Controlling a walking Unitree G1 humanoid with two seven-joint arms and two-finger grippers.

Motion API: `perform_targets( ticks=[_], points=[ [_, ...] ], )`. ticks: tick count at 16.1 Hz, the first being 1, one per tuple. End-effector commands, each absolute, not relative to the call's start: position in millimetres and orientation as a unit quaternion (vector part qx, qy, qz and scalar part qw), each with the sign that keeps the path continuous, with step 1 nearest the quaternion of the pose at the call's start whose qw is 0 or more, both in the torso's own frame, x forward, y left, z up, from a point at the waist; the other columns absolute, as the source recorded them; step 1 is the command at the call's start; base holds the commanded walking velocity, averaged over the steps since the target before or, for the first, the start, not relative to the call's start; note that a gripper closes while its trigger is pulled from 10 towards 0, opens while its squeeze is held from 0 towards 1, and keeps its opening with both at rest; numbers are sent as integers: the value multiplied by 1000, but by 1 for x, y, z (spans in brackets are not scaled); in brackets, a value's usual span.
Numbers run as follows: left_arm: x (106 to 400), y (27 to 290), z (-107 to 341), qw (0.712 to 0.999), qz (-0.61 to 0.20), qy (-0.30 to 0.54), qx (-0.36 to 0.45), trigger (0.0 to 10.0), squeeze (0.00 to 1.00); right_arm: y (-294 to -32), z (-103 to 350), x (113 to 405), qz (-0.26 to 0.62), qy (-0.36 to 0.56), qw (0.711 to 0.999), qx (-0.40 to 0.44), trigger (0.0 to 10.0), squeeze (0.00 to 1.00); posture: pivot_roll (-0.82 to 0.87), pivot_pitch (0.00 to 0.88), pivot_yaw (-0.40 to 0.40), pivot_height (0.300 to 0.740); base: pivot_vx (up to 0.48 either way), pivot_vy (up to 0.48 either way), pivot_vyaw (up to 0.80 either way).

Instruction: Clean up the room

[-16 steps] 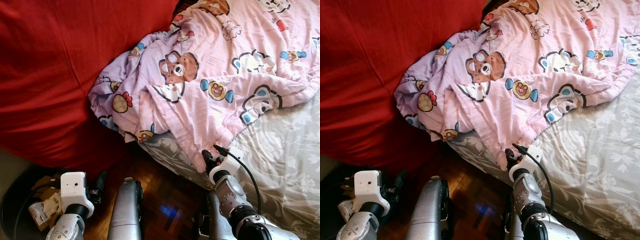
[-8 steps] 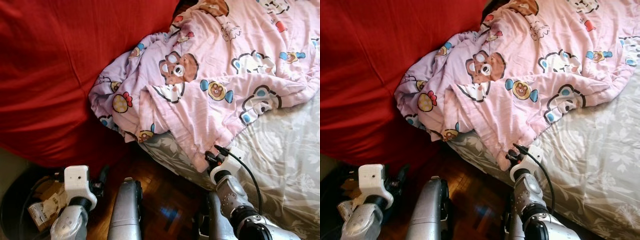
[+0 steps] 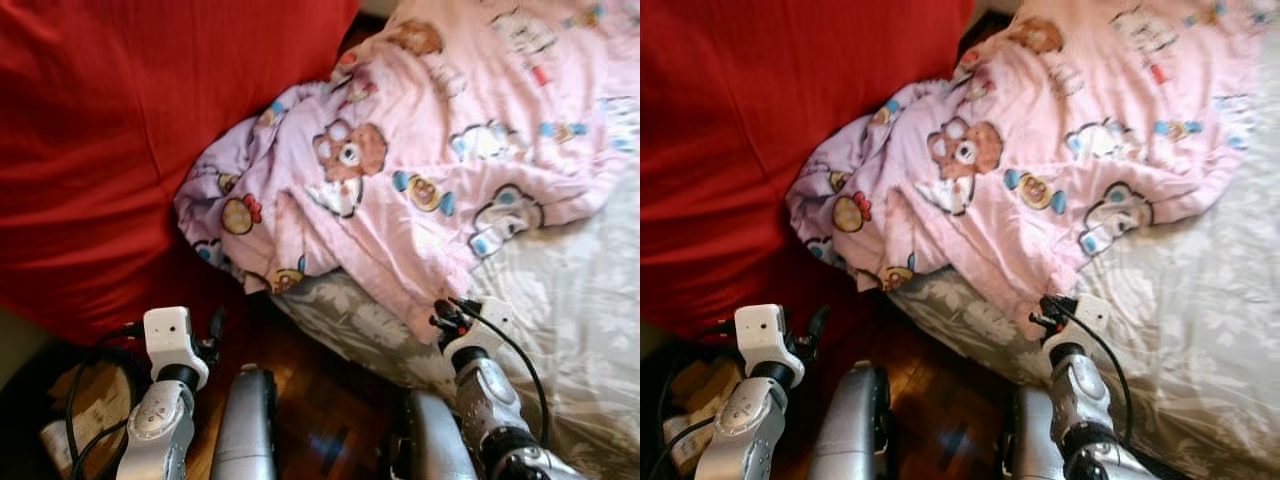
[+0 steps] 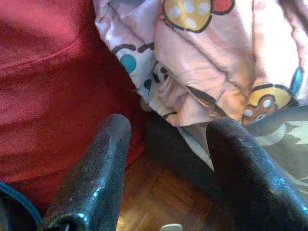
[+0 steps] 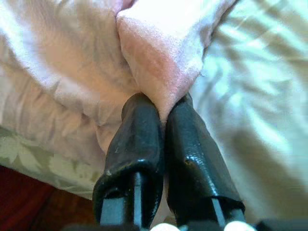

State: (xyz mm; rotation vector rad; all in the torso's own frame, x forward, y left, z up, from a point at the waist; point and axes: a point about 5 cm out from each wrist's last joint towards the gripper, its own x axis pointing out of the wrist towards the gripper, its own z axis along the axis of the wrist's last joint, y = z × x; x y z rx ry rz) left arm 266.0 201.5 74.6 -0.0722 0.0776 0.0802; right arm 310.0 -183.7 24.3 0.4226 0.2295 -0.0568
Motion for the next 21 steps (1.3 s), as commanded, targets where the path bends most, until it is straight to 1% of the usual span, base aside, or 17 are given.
perform_targets(
  ticks=[1,2,4,8,9,11,12,14,16,17,18,20,21],
  points=[
    [260,204,64,996,51,53,-41,10000,0,-185,17,300,-32,116,972,201,1529,0,83,170,-2,597,0,0,0],
    [260,204,62,996,51,54,-42,10000,0,-183,15,298,-27,112,973,198,10000,0,73,166,-3,597,0,0,0],
    [261,205,57,996,53,58,-48,10000,0,-178,17,294,-12,88,977,192,10000,0,60,160,-2,597,0,0,0],
    [263,208,45,993,65,74,-65,10000,0,-173,19,299,-6,101,980,170,10000,0,49,119,-6,642,0,0,0],
    [263,208,44,993,65,76,-66,10000,0,-172,18,299,-4,103,981,167,10000,0,49,115,-6,647,0,0,0],
    [261,211,36,991,72,89,-76,10000,0,-174,14,295,-4,113,981,157,10000,0,45,103,-6,672,0,0,0],
    [259,213,32,990,75,96,-77,10000,0,-176,11,293,-9,119,981,155,10000,0,43,96,-4,677,0,0,0],
    [250,219,17,985,90,122,-89,10000,0,-183,6,286,-26,126,981,147,10000,0,39,88,1,697,0,0,0],
    [238,223,0,980,93,160,-79,10000,0,-186,5,283,-36,121,982,142,10000,0,29,74,6,722,0,0,0],
    [236,224,-4,978,95,167,-77,10000,0,-187,5,282,-40,120,982,142,10000,0,30,73,7,727,0,0,0],
    [229,226,-16,973,99,196,-73,10000,0,-188,3,281,-45,121,981,143,10000,0,30,63,8,740,0,0,0],
    [226,226,-21,970,98,211,-70,10000,0,-187,2,280,-45,124,981,143,10000,0,33,58,8,740,0,0,0],
    [219,226,-37,962,79,259,-44,10000,0,-186,-5,277,-56,152,977,140,10000,0,46,39,9,740,0,0,0]
  ],
)
